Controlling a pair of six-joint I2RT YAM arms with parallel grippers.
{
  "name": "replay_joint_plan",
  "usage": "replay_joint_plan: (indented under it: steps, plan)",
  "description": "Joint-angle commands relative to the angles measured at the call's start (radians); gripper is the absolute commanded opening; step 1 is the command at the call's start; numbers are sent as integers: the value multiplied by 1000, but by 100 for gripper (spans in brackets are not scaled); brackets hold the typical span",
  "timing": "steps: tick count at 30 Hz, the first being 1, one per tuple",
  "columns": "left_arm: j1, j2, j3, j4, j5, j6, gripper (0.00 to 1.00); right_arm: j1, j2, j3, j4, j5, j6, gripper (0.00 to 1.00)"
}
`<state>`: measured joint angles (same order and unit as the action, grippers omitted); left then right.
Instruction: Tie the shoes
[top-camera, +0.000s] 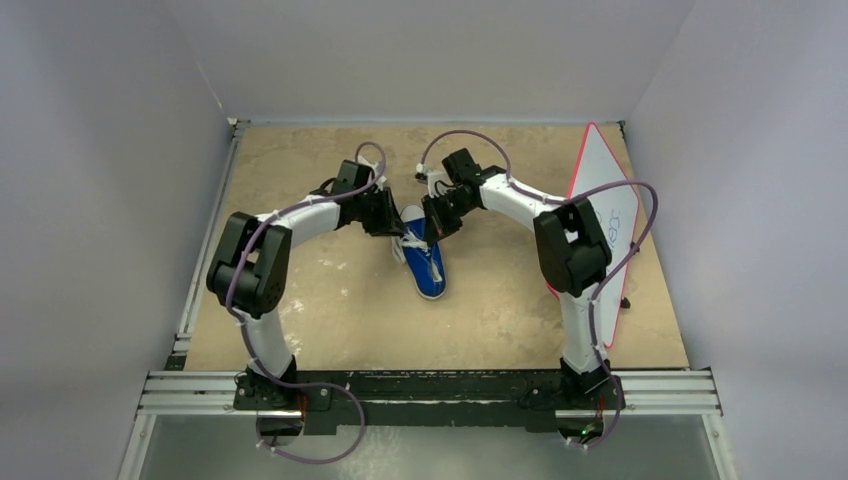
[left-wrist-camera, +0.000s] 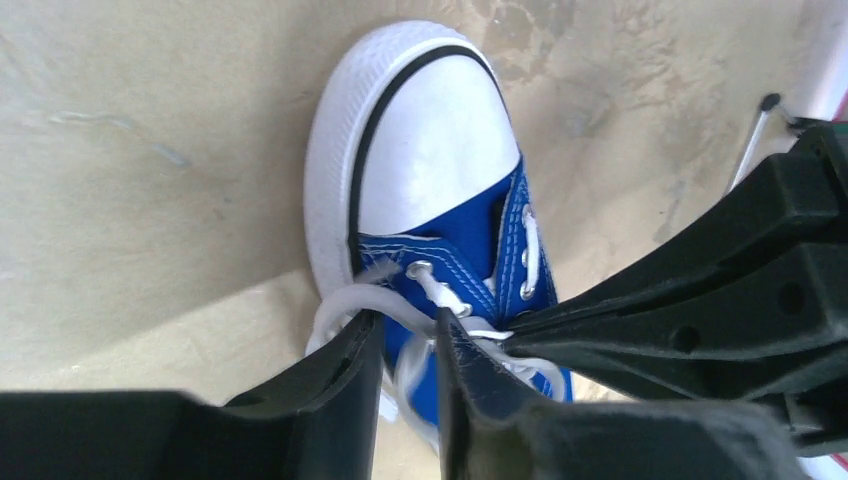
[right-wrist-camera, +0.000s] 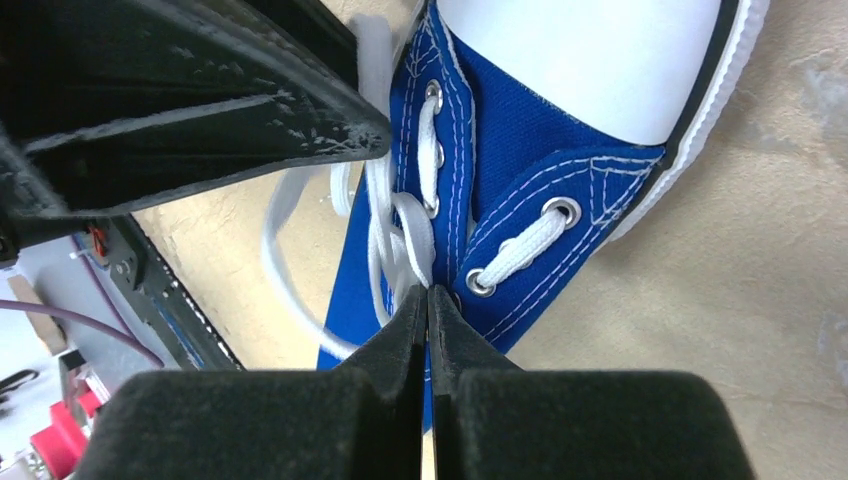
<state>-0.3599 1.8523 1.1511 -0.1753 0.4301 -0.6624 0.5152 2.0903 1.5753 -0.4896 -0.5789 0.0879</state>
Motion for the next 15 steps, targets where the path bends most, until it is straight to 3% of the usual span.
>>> replay_joint_plan:
  steps: [1,3,7,11,13,15]
  plan:
    - [18,-64,70,-117,-114,166,38,-10,31,52,-66,-71,-1,0]
    - [20,-99,77,-193,-148,220,53,-14,39,58,-67,-71,10,0]
    - [18,-206,46,-283,-198,284,65,-26,52,69,-73,-64,34,0]
    - [2,-343,-93,-155,-20,278,65,-33,60,85,-87,-66,49,0]
    - [-50,-393,-170,-56,63,254,60,-33,64,97,-87,-73,59,0]
    - [-130,-416,-213,-6,33,249,51,-34,71,103,-90,-78,66,0]
